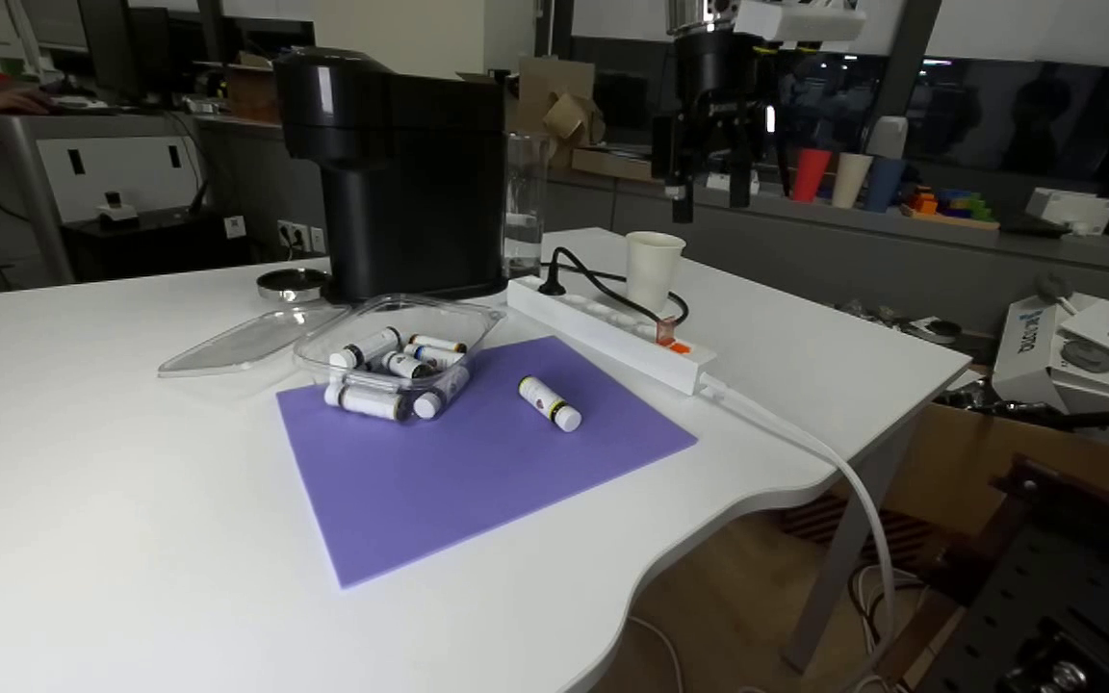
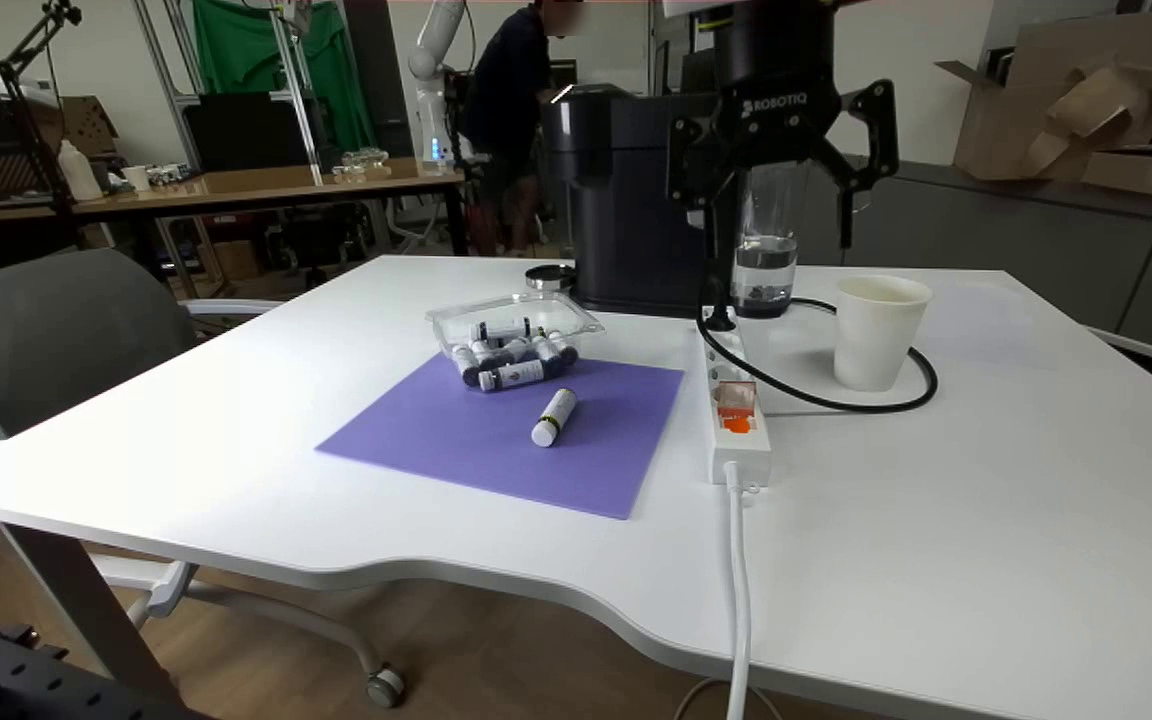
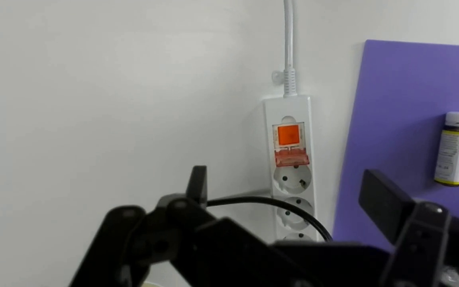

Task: Press the power button on the extension cord.

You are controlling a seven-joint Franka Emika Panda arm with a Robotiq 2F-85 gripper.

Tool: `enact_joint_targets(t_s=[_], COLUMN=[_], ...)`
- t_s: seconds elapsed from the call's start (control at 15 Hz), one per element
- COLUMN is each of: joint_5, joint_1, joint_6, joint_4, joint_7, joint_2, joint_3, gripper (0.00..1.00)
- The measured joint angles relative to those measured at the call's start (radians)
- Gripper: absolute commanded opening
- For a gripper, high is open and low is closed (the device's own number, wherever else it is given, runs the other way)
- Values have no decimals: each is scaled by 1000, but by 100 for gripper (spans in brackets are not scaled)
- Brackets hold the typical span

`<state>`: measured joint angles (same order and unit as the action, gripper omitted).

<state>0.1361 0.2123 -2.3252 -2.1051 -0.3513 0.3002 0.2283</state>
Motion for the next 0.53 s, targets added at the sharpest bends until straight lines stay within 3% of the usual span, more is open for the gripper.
enact_joint_targets(t_s=[0.53], joint_5=[-20], joint_1=[28], joint_6=[9], joint_4=[47], joint_7=[-51], joint_2=[137], joint_3=[-71], gripper=[10])
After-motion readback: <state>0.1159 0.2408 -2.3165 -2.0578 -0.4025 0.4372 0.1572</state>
